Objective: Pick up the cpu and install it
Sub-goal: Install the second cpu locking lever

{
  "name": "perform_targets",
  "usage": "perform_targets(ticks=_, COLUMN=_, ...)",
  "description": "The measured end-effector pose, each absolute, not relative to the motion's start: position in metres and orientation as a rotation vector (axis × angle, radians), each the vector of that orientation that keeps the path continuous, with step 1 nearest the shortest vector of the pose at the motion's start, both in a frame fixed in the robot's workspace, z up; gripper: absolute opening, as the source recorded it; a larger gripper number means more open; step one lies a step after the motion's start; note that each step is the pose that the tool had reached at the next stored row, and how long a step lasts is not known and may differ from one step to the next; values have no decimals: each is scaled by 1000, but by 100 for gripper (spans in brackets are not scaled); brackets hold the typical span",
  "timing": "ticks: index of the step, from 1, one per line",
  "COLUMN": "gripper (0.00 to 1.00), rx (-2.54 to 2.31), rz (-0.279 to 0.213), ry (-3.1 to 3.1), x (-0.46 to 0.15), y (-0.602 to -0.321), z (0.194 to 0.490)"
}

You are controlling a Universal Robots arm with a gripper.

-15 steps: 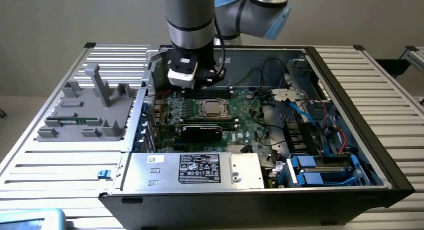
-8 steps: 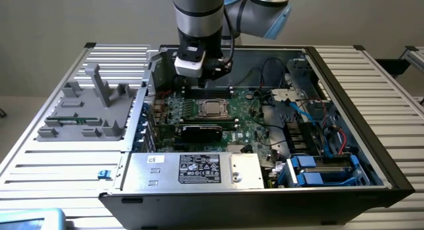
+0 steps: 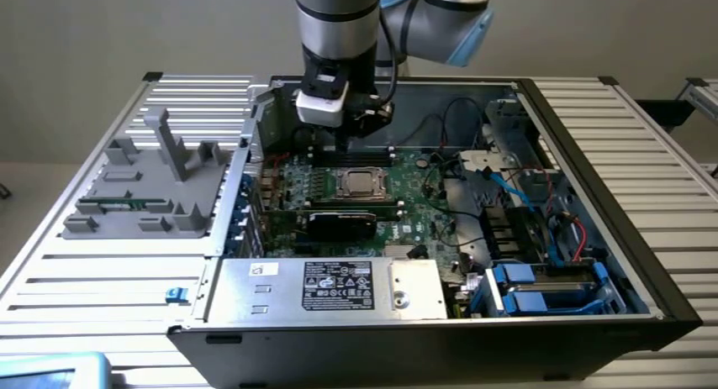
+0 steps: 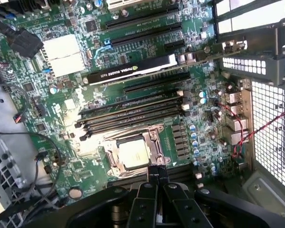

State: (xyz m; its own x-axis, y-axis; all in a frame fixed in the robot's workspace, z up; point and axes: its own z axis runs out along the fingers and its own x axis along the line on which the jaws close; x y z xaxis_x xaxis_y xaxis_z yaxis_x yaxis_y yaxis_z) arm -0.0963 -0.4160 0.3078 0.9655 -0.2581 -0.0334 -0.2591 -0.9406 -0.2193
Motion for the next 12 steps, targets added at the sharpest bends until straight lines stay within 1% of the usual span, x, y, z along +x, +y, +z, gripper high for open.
perform_targets(ticks=12, gripper=11, rx=-3041, rz=-24, ry=402, x=-91, y=-400, z=313)
